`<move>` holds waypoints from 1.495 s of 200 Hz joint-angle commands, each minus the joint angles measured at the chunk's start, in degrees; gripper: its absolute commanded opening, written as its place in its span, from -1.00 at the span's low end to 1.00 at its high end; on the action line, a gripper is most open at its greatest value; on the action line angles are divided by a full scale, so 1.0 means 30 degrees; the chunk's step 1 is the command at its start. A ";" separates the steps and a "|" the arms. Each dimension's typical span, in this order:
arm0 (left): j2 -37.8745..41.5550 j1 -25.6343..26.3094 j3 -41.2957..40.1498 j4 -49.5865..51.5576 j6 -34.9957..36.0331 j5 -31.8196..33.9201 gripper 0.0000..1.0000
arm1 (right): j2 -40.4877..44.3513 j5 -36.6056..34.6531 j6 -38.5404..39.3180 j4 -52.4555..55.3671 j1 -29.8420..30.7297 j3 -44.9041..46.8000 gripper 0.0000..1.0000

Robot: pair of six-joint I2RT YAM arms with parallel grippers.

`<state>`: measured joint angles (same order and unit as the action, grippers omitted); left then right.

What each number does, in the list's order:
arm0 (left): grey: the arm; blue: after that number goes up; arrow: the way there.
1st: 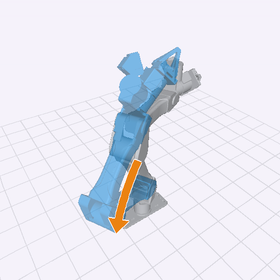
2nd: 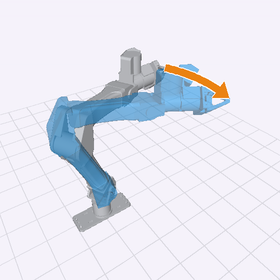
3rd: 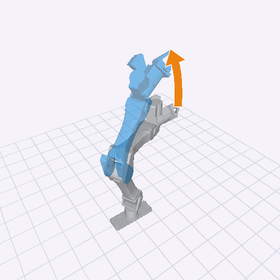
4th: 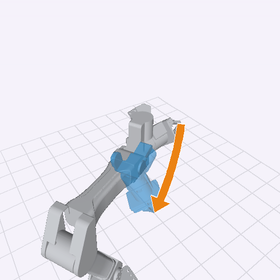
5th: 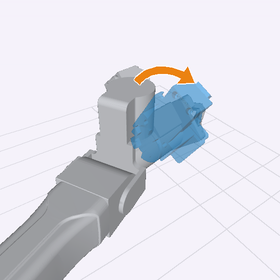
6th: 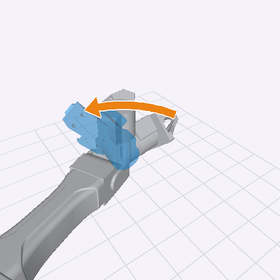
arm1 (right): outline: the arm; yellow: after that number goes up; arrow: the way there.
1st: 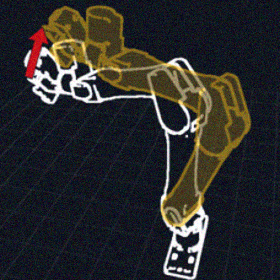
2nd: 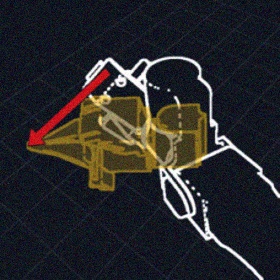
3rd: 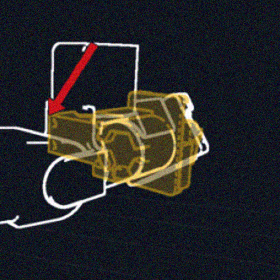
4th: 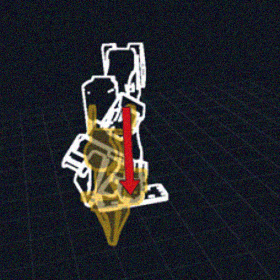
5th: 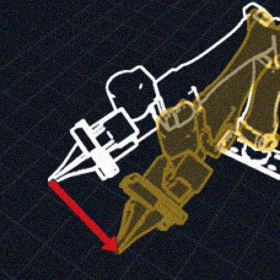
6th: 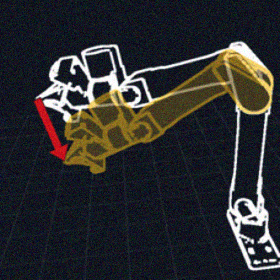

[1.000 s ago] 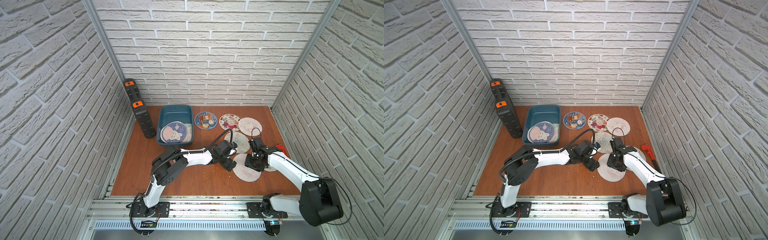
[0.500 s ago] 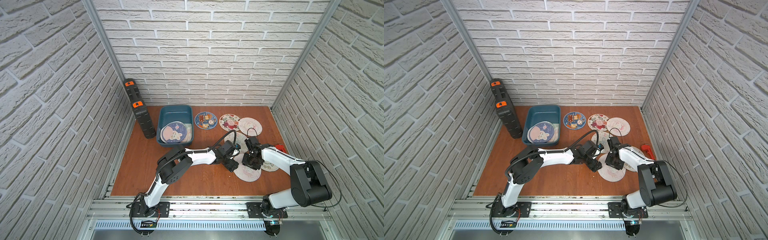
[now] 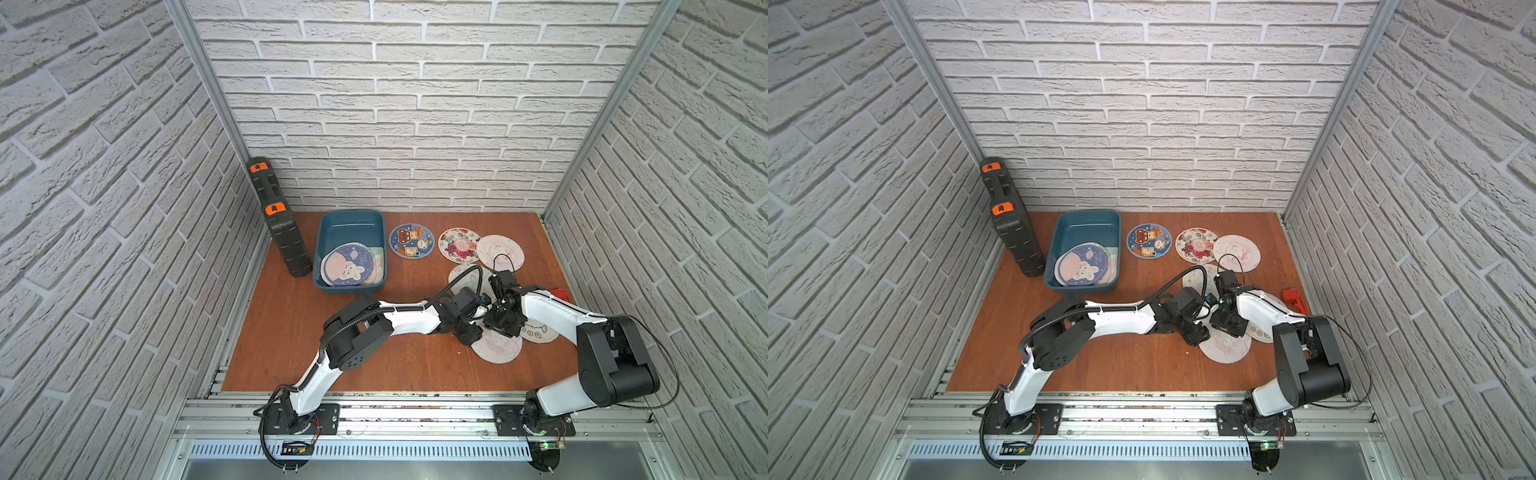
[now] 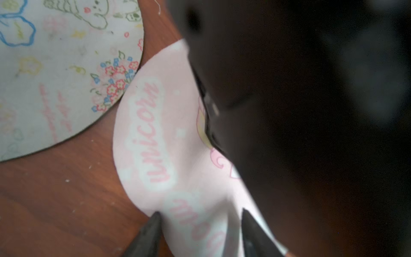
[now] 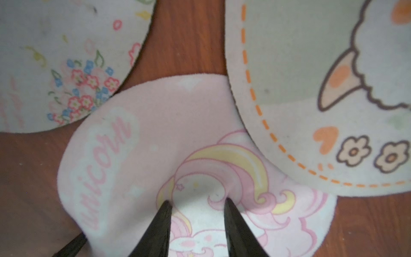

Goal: Put the coasters into the storage box
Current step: Pick up the coaster from the center of the board.

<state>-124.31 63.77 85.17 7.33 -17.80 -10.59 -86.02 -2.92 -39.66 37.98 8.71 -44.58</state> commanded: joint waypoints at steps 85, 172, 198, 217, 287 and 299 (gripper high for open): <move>-0.0880 0.0483 0.0618 0.0006 0.0040 -0.0494 -1.00 | -0.0333 0.0973 0.0406 -0.2112 -0.0091 0.0342 -0.21; 0.1096 0.0347 -0.1258 0.0528 0.0971 0.2781 -1.00 | 0.2726 0.1167 0.1334 -0.1330 -0.0062 -0.0341 -0.21; 0.2515 -0.0200 -0.2501 0.0649 0.1029 0.3761 -1.00 | 0.3930 0.0845 0.1890 -0.0642 0.0026 -0.1036 -0.21; 0.3957 -0.0668 -0.3710 0.0454 0.0983 0.4137 -1.00 | 0.4901 0.0684 0.2187 -0.0457 0.0052 -0.1322 -0.20; 0.8303 -0.1721 -0.5890 0.1437 0.1349 0.6573 -1.00 | 0.5730 0.1406 0.2667 -0.1277 0.0110 -0.2114 -0.20; 0.9001 -0.1962 -0.5847 0.1736 0.1433 0.6778 -1.00 | 0.5414 0.1482 0.3033 -0.1350 0.0354 -0.2375 -0.20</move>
<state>-102.50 58.96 67.83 11.99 -14.72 6.17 -68.84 0.14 -32.88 36.12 8.73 -49.82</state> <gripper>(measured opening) 0.070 0.399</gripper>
